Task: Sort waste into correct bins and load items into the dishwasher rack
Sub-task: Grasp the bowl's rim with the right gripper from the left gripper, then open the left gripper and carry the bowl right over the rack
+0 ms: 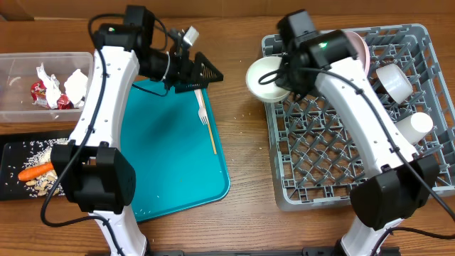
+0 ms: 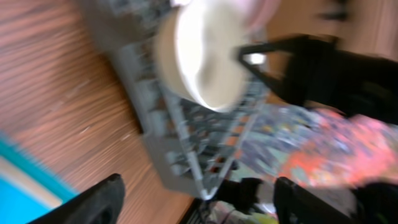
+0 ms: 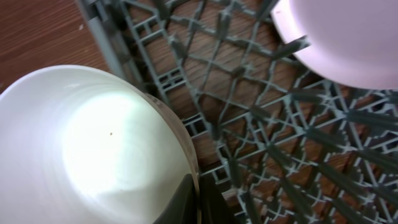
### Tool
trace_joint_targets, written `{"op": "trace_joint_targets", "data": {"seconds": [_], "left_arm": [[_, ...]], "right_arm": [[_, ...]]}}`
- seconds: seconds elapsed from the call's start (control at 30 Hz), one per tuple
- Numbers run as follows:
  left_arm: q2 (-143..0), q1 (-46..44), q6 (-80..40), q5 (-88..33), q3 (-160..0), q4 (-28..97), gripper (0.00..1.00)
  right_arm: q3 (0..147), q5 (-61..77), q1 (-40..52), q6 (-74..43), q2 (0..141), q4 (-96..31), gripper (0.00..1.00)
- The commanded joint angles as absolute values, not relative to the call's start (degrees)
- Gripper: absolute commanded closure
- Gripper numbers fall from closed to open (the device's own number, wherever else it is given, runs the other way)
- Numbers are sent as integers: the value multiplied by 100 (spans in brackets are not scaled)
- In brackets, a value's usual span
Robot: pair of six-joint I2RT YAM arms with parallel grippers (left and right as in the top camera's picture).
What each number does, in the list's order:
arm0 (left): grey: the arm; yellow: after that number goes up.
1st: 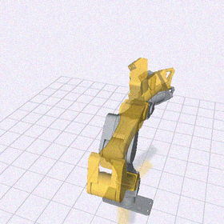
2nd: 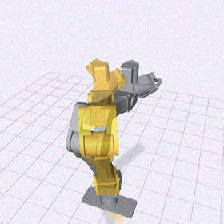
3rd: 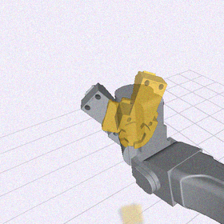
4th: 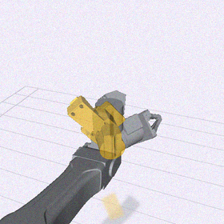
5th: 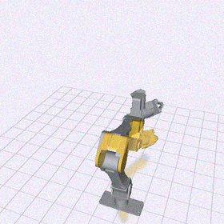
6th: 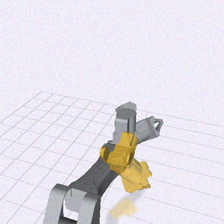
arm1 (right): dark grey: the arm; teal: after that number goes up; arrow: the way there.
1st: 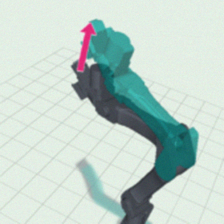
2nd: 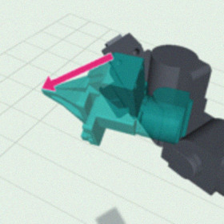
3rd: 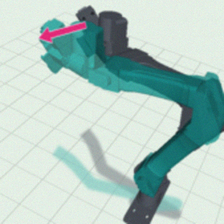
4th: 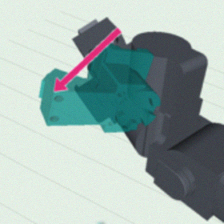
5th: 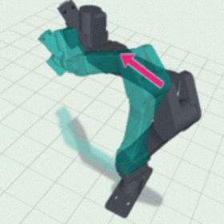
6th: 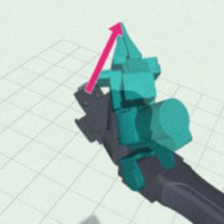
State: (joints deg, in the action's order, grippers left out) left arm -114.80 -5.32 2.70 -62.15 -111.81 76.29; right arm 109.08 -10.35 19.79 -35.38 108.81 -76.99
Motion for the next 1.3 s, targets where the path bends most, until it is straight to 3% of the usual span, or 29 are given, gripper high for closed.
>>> {"op": "trace_joint_targets", "data": {"seconds": [0.0,0.13,0.3,0.4,0.73,1.27], "left_arm": [[-11279,-572,773,-7271,-11321,7649,17],[-11279,-569,687,-6539,-11321,7734,11],[-11281,-567,-624,-3817,-11306,7780,0],[-11281,-569,-1317,-2742,-11286,7802,0],[-11284,-574,-1350,-2276,-11262,7891,0],[-11284,-574,-1332,-1741,-11262,7990,0]], "right_arm": [[11072,-1361,1890,-3564,10866,-7773,96],[11072,-2126,1643,-3680,10866,-8182,96],[11072,-3236,1208,-4523,10842,-9041,96],[11072,-3618,1013,-4842,10781,-9317,96],[11024,-5199,932,-5022,10645,-9708,96],[10608,-5135,727,-4930,9725,-9708,96]]}}
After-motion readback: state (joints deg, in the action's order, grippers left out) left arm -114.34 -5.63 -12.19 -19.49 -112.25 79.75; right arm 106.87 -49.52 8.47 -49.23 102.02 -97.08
